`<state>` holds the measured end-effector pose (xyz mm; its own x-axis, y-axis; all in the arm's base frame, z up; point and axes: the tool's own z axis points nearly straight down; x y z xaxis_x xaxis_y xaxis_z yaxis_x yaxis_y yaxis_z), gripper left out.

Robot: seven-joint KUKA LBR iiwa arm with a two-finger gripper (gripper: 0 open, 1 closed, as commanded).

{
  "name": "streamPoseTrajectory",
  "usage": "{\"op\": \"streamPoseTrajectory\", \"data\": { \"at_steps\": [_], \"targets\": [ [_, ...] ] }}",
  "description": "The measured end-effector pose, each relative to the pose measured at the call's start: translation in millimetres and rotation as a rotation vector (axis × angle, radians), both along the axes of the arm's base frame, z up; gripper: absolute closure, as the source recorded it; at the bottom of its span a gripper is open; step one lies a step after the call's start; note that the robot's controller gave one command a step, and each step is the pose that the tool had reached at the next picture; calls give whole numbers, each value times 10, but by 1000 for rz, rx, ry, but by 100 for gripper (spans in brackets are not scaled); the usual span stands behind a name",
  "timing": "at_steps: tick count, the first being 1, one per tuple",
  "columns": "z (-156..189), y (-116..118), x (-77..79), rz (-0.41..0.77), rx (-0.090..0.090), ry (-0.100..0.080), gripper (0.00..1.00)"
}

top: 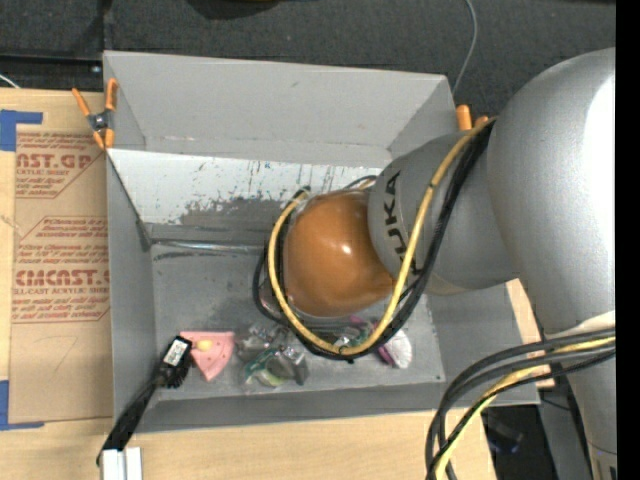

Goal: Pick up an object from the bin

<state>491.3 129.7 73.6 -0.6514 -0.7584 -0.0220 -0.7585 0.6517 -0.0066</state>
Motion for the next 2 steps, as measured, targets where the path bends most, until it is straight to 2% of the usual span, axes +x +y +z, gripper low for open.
{"op": "streamPoseTrajectory", "data": {
  "at_steps": [1,2],
  "targets": [
    [0,-1,1,0,0,0,100],
    [239,96,42,15,2,-3,100]
  ]
}}
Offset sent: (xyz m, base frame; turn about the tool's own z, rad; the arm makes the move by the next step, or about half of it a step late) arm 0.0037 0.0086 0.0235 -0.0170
